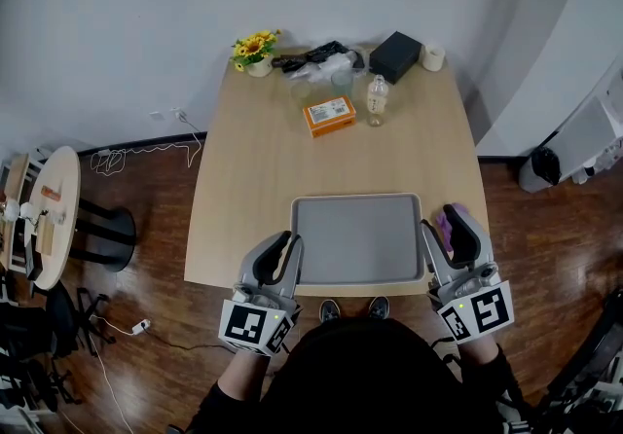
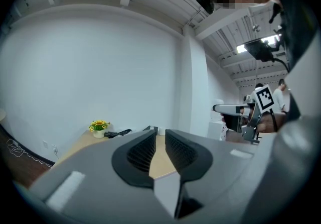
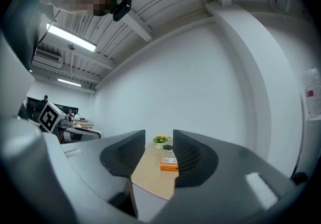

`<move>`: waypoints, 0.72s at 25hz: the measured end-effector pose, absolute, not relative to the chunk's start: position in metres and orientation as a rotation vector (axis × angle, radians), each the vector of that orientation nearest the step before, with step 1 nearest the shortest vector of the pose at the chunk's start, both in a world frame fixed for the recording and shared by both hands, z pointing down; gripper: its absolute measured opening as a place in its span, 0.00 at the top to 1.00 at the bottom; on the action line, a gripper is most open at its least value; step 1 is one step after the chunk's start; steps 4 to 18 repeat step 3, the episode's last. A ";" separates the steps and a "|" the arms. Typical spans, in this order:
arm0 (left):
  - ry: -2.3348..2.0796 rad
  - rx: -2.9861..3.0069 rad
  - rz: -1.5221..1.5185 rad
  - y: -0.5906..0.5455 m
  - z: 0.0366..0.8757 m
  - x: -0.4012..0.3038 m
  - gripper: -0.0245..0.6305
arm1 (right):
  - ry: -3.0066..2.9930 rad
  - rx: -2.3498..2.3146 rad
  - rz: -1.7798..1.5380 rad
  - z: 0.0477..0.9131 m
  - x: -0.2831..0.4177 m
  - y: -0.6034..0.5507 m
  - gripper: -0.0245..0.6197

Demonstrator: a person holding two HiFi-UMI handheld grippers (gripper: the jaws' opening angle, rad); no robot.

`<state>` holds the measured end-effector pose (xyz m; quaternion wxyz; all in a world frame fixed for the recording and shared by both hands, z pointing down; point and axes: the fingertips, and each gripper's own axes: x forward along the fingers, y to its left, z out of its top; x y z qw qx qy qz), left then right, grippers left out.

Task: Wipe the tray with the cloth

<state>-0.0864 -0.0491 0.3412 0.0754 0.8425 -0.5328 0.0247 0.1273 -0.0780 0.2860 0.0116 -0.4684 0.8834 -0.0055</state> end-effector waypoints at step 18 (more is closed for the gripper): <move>-1.599 2.523 0.075 -0.047 0.342 -0.088 0.90 | 2.758 -1.459 -0.017 0.286 0.127 -0.076 0.69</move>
